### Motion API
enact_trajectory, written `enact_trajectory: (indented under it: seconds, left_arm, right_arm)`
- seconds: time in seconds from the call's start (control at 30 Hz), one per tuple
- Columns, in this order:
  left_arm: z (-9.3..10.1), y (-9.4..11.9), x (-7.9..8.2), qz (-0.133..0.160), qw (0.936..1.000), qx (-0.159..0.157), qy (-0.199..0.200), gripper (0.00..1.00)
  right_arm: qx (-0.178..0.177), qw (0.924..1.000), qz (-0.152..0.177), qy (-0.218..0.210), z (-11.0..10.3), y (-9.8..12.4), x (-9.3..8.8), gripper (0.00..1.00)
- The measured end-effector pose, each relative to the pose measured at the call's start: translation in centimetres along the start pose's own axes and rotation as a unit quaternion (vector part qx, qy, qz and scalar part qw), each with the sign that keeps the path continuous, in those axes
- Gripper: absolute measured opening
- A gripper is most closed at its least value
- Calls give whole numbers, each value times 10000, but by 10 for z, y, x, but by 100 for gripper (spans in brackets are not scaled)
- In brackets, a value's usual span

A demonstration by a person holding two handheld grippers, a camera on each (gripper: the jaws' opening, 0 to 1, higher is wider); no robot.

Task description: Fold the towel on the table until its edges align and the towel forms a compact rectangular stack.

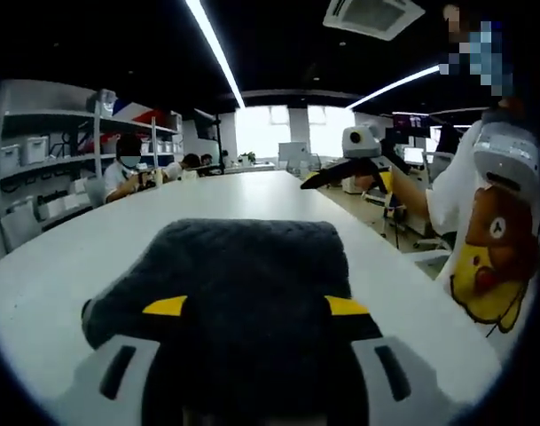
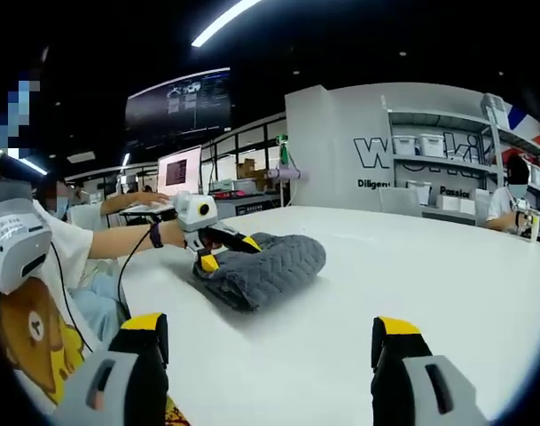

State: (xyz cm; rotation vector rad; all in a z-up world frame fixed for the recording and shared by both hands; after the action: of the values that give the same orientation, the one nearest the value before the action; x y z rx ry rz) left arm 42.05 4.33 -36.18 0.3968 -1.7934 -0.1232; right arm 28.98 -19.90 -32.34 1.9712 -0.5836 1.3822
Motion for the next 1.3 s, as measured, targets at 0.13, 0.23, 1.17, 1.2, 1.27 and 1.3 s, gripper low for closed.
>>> enact_trajectory:
  seconds: [0.13, 0.23, 1.17, 1.2, 1.27, 1.3]
  left_arm:
    - [-3, 5, 9, 44, 9993, 315, 191, 68]
    - [-6, 15, 22, 76, 9971, 750, 65, 74]
    - [113, 167, 18, -1896, 9274, 2867, 1474, 99]
    - [115, 168, 18, -1887, 9262, 2870, 1553, 99]
    - [118, 168, 19, -1899, 9252, 2870, 1598, 99]
    - [119, 169, 19, -1932, 9239, 2893, 1595, 99]
  right_arm:
    - [27, 10000, -45, 40, -3, -1, 0, 100]
    - [20, 9999, -92, 48, -2, -2, 0, 100]
    - [8, 9921, -1178, 420, -12, -32, 4, 100]
    - [-15, 9919, -1206, 401, -12, -32, 4, 100]
    - [-103, 9920, -1207, 346, -10, -31, 5, 100]
    - [-136, 9921, -1196, 350, -9, -30, 5, 100]
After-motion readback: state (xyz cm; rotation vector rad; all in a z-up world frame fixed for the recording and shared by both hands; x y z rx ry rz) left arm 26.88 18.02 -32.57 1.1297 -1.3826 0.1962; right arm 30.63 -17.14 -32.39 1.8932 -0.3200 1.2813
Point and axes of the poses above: the point that each gripper's makers call its tool centre point, and the gripper's own axes: y roughly backward along the fingers, z roughly to its right, x roughly out of its top, the point moved 4 cm from there along y, roughly backward along the fingers, and after that the axes turned 11 degrees about -y, right-handed, at the moved point
